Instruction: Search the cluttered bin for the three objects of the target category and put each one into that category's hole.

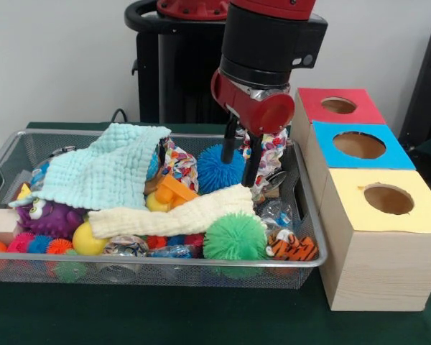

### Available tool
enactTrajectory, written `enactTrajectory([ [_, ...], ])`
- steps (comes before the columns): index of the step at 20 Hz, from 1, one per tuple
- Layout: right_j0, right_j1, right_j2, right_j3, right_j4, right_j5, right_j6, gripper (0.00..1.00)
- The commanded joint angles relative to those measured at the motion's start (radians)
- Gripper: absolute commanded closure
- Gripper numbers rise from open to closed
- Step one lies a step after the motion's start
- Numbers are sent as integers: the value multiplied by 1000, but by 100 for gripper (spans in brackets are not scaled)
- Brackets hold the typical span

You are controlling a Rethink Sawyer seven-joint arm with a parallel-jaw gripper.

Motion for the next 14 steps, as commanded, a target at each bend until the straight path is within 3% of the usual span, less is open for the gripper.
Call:
enactTrajectory([
  [1,-64,13,198,133,-36,-149,-14,0],
  [9,-82,10,243,178,-55,-241,25,0],
  [14,-51,16,216,154,-53,-201,56,0],
])
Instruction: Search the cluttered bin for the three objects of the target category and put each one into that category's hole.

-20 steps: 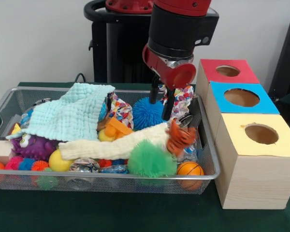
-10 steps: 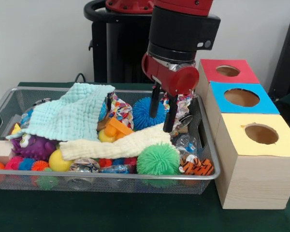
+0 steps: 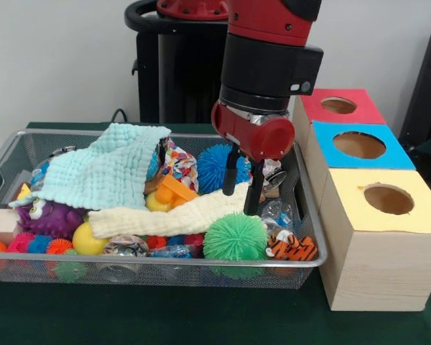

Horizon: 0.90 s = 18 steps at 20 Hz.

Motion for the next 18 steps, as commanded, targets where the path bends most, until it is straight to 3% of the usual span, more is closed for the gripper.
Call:
enactTrajectory([
  [1,6,27,101,69,-43,25,60,0],
  [6,62,54,18,-64,-35,203,120,0],
  [10,122,100,-77,-270,-26,446,235,0],
  [13,124,164,-113,-437,-20,569,276,0],
  [16,100,228,-112,-547,-5,593,267,0],
  [18,90,258,-107,-574,8,576,265,0],
])
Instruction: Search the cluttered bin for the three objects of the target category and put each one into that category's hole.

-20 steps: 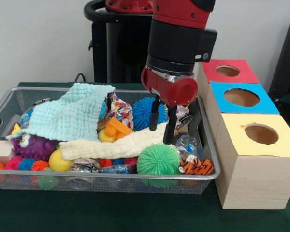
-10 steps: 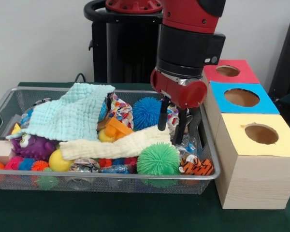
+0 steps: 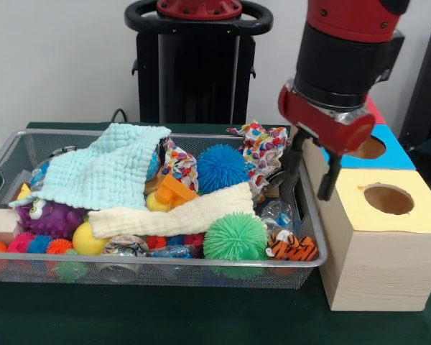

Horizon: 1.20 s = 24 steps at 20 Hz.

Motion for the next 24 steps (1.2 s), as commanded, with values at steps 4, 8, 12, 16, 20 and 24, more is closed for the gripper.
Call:
enactTrajectory([
  [4,-42,163,28,-261,25,52,251,0],
  [8,-47,171,40,-229,42,1,251,0],
  [12,-45,181,51,-195,58,-54,257,0],
  [16,-51,167,61,-144,69,-94,238,0],
  [20,-60,94,64,-44,65,-97,195,0],
  [24,-58,16,57,66,57,-112,166,0],
])
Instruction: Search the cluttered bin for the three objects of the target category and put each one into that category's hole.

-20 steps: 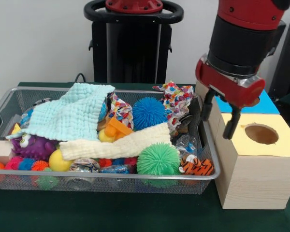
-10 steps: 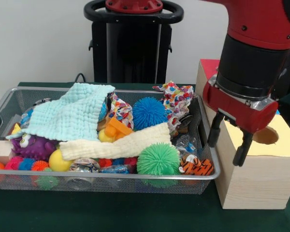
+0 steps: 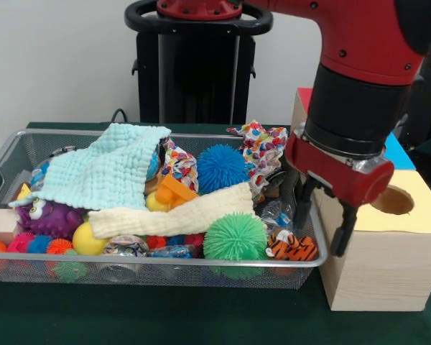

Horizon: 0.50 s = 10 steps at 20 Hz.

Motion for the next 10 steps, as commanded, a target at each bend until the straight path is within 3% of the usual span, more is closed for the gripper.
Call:
enactTrajectory([
  [1,-31,-112,71,254,22,-49,165,0],
  [10,-58,-116,122,344,16,-185,121,0],
])
